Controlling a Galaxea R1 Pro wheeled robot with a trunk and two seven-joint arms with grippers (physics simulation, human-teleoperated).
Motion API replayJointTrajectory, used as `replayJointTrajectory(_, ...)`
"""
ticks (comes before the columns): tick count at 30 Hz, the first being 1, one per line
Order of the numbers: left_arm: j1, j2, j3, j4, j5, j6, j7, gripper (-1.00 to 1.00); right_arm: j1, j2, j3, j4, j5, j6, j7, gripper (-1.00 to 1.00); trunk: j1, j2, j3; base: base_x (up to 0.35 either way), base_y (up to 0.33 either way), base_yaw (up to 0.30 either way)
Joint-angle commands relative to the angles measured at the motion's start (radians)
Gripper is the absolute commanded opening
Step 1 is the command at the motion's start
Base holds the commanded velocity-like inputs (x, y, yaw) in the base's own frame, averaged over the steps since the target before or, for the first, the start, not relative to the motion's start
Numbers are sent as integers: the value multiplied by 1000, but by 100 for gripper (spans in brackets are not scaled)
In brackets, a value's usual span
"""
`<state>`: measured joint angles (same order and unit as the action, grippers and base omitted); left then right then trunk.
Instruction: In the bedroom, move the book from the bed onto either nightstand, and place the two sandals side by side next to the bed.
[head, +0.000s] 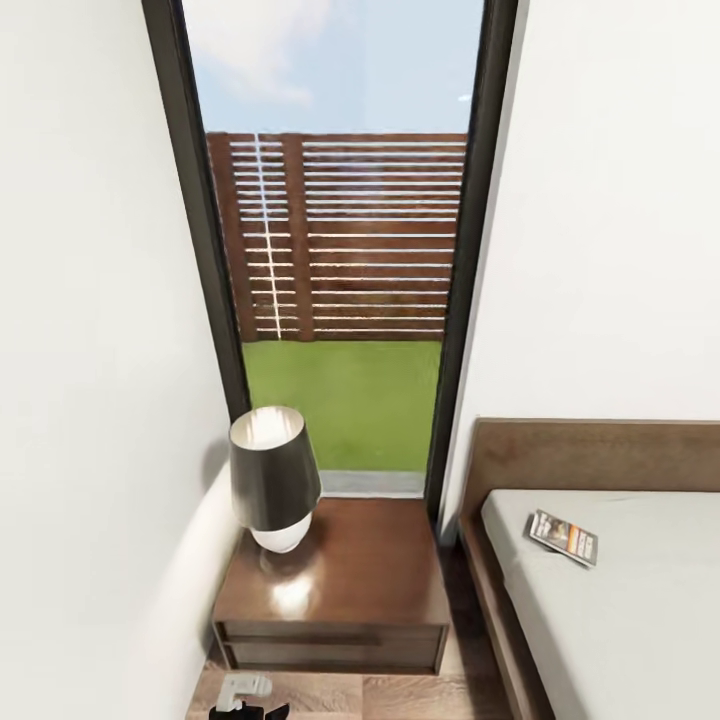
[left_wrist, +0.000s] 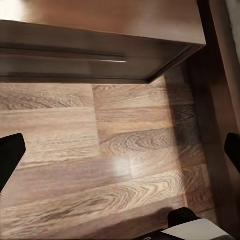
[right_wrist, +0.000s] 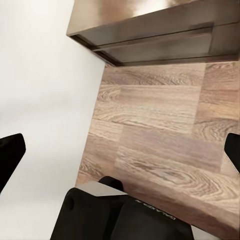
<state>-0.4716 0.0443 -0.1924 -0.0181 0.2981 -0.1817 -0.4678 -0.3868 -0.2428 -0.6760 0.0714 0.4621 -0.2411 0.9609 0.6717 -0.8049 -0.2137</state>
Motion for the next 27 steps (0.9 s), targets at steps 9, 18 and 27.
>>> replayJointTrajectory(9,-1,0,-9,1,9,-4,-3,100,-1,-1,-8,2,9,-6,-1,100,1,-1,-1,259,0,0)
replayJointTrajectory(18,-1,0,-9,1,9,-4,-3,100,-1,-1,-8,3,9,-6,0,100,1,-1,-1,259,0,0)
replayJointTrajectory(27,-1,0,-9,1,9,-3,-3,100,-1,-1,-8,2,9,-6,1,100,1,-1,-1,259,0,0)
